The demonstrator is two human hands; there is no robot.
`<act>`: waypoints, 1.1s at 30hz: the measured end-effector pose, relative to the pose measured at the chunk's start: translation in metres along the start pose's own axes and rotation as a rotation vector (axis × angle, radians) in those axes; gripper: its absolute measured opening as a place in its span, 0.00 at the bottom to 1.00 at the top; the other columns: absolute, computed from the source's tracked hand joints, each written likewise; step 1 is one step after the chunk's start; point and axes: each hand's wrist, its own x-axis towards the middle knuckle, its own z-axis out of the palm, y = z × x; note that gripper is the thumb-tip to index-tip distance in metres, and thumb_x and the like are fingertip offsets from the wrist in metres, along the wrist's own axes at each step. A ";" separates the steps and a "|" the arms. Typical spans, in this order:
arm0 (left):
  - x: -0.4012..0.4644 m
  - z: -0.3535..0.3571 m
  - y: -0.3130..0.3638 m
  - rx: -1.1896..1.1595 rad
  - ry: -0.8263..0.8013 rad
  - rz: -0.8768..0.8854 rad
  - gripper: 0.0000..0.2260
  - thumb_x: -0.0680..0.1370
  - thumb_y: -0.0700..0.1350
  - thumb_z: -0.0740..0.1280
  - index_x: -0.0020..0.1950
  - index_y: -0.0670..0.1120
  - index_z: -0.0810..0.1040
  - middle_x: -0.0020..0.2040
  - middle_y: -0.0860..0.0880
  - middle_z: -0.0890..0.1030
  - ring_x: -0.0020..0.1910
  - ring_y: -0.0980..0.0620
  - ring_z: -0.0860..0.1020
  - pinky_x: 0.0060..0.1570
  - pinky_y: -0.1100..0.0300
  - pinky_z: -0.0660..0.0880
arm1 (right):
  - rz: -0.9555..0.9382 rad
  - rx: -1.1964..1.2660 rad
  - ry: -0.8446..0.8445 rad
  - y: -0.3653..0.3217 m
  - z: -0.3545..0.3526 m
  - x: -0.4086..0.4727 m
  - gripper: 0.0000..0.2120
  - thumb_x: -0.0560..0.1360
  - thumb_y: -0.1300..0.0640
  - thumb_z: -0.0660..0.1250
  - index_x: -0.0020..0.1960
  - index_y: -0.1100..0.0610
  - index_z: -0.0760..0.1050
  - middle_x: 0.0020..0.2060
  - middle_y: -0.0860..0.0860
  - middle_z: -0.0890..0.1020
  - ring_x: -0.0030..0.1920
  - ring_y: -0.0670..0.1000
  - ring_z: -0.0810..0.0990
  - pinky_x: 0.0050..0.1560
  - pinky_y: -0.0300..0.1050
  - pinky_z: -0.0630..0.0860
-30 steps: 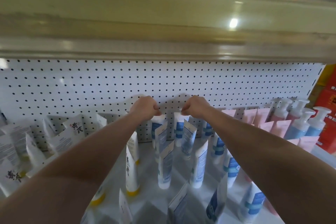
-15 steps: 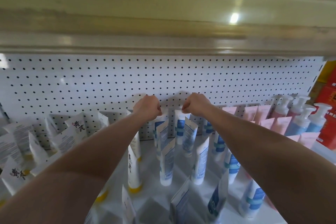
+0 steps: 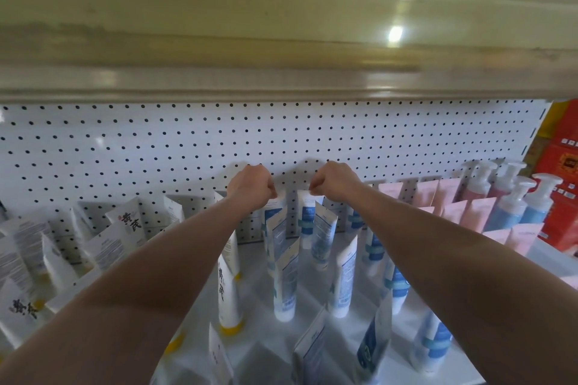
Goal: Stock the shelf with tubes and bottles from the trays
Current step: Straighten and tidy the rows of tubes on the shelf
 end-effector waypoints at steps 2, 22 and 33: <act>0.000 0.000 0.000 -0.001 -0.004 -0.005 0.05 0.76 0.41 0.72 0.45 0.49 0.87 0.45 0.53 0.85 0.42 0.52 0.82 0.39 0.60 0.74 | -0.002 0.000 0.002 0.000 0.000 0.000 0.06 0.75 0.55 0.75 0.51 0.49 0.86 0.51 0.44 0.86 0.49 0.45 0.79 0.51 0.40 0.75; -0.006 -0.008 0.002 0.007 0.006 0.030 0.05 0.75 0.48 0.74 0.45 0.48 0.80 0.46 0.48 0.82 0.45 0.49 0.79 0.44 0.55 0.75 | 0.040 0.004 -0.002 -0.001 -0.002 -0.003 0.10 0.74 0.51 0.75 0.55 0.49 0.84 0.52 0.46 0.85 0.52 0.48 0.81 0.52 0.45 0.78; -0.032 -0.025 0.012 -0.206 -0.079 0.073 0.10 0.74 0.58 0.73 0.45 0.53 0.80 0.46 0.54 0.80 0.45 0.55 0.78 0.39 0.61 0.71 | -0.051 0.133 -0.117 -0.008 -0.044 -0.043 0.15 0.76 0.44 0.71 0.56 0.52 0.85 0.54 0.48 0.83 0.56 0.49 0.79 0.53 0.41 0.72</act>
